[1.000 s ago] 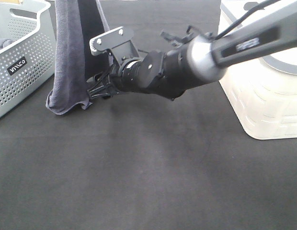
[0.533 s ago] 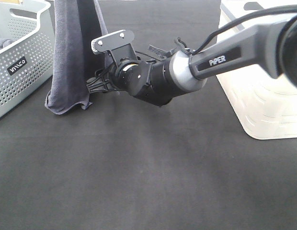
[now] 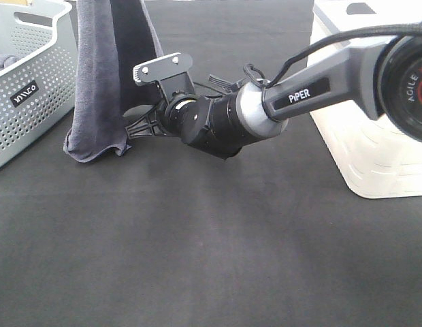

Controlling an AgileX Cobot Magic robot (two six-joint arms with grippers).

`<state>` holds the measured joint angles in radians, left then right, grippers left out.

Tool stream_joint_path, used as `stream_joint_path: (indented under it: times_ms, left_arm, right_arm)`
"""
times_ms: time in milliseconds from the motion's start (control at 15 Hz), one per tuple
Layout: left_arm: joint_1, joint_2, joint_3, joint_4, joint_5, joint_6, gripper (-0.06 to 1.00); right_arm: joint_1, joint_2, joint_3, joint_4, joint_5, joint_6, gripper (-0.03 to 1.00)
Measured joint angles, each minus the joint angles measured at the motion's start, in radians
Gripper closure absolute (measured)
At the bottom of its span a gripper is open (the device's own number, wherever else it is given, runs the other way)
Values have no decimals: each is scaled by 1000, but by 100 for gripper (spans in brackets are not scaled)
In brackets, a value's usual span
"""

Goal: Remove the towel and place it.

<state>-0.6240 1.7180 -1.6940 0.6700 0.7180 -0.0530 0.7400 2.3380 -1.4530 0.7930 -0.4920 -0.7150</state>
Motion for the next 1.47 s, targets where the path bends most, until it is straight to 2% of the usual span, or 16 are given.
stream_joint_path:
  times_ms: [67, 200, 267, 333, 467, 667, 733, 800, 933, 1067, 1133, 1267, 1467]
  left_arm:
    - [0, 0, 0, -4, 0, 0, 94]
    - [0, -1, 0, -13, -1, -1, 94]
    - [0, -5, 0, -22, -7, -3, 94]
    - [0, -12, 0, -36, -13, -3, 94]
    - [0, -31, 0, -73, -37, -3, 94]
    - [25, -65, 0, -158, -82, -3, 94]
    - [25, -65, 0, -158, -82, -3, 94]
    - [47, -83, 0, -217, -112, -3, 94]
    - [98, -115, 0, -349, -177, -3, 94]
    - [139, -131, 0, -444, -218, 0, 94]
    - [169, -133, 0, -525, -228, -1, 94]
    - [185, -138, 24, -552, -250, -12, 94]
    - [194, -204, 227, -555, -441, -112, 94]
  right_arm:
    - [0, -9, 0, 24, -1, 2, 95]
    - [0, -59, 0, 98, 16, -8, 95]
    - [0, -81, 0, 111, 66, -30, 95]
    - [0, -106, 0, 114, 143, -57, 95]
    - [-21, -159, 0, 116, 359, -105, 95]
    - [-120, -263, 1, 105, 665, -114, 95]
    - [-120, -263, 1, 105, 665, -114, 95]
    - [-167, -299, 1, 78, 786, -114, 95]
    - [-236, -363, -8, -20, 988, -110, 95]
    - [-292, -427, -31, -145, 1172, -85, 95]
    - [-325, -474, -85, -281, 1322, -51, 95]
    - [-329, -489, -179, -452, 1469, -49, 95]
    - [-329, -489, -349, -663, 1646, -57, 95]
